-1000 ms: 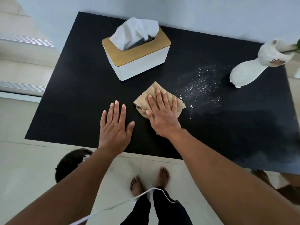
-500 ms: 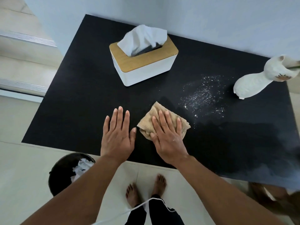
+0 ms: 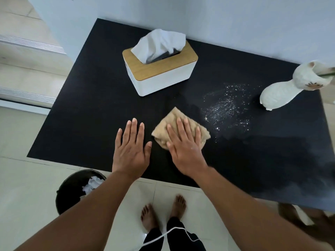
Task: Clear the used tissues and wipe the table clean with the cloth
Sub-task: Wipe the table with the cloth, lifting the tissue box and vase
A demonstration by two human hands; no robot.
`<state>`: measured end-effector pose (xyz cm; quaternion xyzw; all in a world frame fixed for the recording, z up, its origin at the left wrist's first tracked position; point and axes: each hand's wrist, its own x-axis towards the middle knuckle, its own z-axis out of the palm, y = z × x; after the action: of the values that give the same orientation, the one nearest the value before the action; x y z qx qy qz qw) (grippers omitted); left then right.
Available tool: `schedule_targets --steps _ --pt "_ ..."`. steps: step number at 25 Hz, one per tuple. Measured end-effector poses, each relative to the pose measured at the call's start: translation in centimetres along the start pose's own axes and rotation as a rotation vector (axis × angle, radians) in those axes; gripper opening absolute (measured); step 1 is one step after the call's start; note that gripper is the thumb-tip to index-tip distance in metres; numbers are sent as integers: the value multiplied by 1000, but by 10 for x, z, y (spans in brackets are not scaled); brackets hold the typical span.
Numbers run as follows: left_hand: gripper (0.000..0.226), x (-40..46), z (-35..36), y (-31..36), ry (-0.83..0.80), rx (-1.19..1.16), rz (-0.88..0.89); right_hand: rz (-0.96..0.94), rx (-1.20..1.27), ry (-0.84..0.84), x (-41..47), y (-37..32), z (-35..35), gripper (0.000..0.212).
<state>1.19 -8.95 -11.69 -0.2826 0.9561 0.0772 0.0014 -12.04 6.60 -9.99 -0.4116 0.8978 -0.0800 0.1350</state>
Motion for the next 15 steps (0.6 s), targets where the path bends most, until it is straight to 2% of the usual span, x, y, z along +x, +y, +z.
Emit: schedule_targets --steps 2,4,7,11,15 --pt "67 -1 0 -2 -1 11 3 -26 3 -28 -39 0 9 59" --pt "67 0 1 -2 0 11 4 -26 -12 -49 -36 5 10 59" --pt "68 0 1 -3 -5 8 -5 68 -26 -25 34 1 -1 59" --pt "68 -1 1 -1 0 48 -2 227 37 -75 120 -5 -21 60" --pt "68 -1 1 1 -9 37 -6 140 24 -27 77 -12 -9 59"
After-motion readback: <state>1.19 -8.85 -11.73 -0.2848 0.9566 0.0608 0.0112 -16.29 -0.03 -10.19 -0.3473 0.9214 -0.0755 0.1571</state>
